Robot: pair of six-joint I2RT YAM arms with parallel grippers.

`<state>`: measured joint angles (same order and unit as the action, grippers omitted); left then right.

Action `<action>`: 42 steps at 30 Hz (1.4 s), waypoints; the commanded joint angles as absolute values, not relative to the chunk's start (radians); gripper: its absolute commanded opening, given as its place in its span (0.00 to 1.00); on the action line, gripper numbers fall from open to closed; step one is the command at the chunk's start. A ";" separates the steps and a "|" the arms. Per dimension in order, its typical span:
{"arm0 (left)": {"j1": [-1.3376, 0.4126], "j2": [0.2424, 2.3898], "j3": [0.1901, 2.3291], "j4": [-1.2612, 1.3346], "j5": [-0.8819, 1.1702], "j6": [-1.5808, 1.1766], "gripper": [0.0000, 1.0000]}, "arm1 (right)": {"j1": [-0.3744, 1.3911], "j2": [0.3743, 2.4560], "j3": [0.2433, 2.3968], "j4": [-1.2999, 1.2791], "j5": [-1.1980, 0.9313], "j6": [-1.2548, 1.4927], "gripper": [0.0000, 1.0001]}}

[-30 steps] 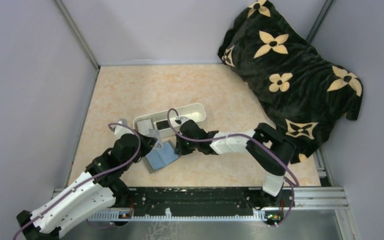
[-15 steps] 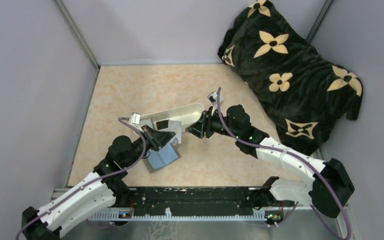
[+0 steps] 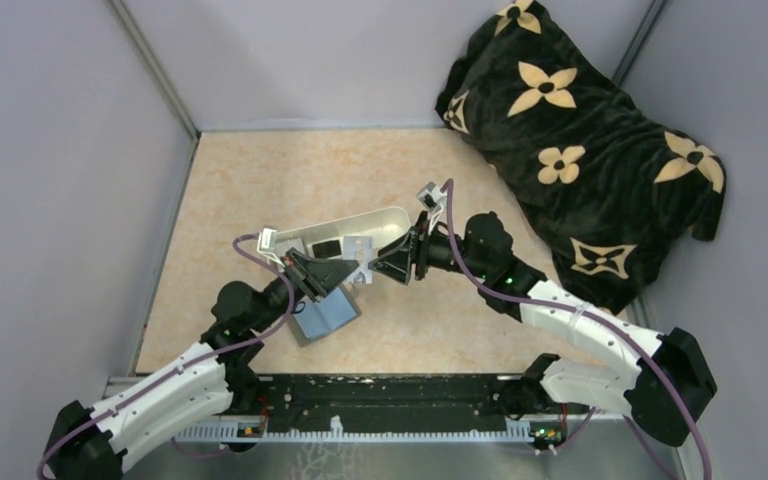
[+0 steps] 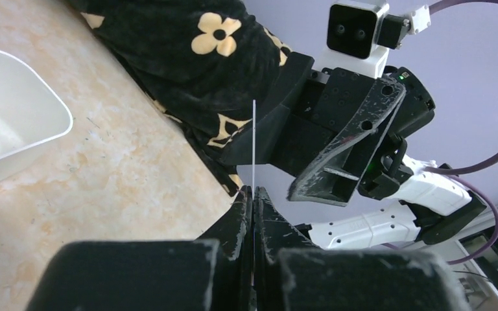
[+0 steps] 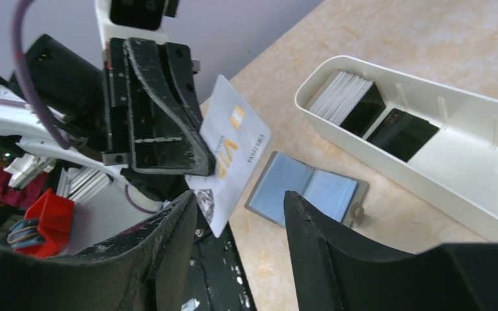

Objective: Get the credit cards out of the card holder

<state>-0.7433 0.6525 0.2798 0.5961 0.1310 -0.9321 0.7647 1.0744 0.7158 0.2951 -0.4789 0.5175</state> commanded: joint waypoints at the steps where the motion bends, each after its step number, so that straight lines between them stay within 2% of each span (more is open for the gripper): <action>1: -0.736 0.665 0.204 0.767 0.136 -1.003 0.00 | 0.771 1.074 0.704 0.432 -0.559 0.550 0.51; 6: -0.736 0.699 0.165 0.909 0.153 -1.015 0.00 | 0.772 1.094 0.714 0.444 -0.575 0.553 0.48; 15: -0.736 0.718 0.194 0.939 0.166 -1.006 0.00 | 0.775 1.114 0.718 0.443 -0.566 0.546 0.46; 26: -0.736 0.729 0.176 0.968 0.149 -1.030 0.00 | 0.782 1.145 0.716 0.481 -0.590 0.564 0.37; 31: -0.736 0.739 0.168 0.967 0.151 -1.028 0.00 | 0.782 1.148 0.721 0.494 -0.593 0.569 0.27; 34: -0.736 0.732 0.160 0.962 0.145 -1.026 0.00 | 0.783 1.147 0.719 0.499 -0.589 0.571 0.17; 37: -0.736 0.711 0.160 0.925 0.136 -1.019 0.00 | 0.783 1.137 0.718 0.495 -0.578 0.573 0.00; 39: -0.736 0.694 0.160 0.892 0.124 -1.016 0.00 | 0.782 1.133 0.719 0.486 -0.568 0.573 0.00; 40: -0.736 0.679 0.160 0.868 0.110 -1.013 0.07 | 0.782 1.132 0.725 0.474 -0.562 0.569 0.00; 42: -0.736 0.640 0.161 0.797 0.080 -0.999 0.29 | 0.783 1.136 0.755 0.407 -0.532 0.550 0.00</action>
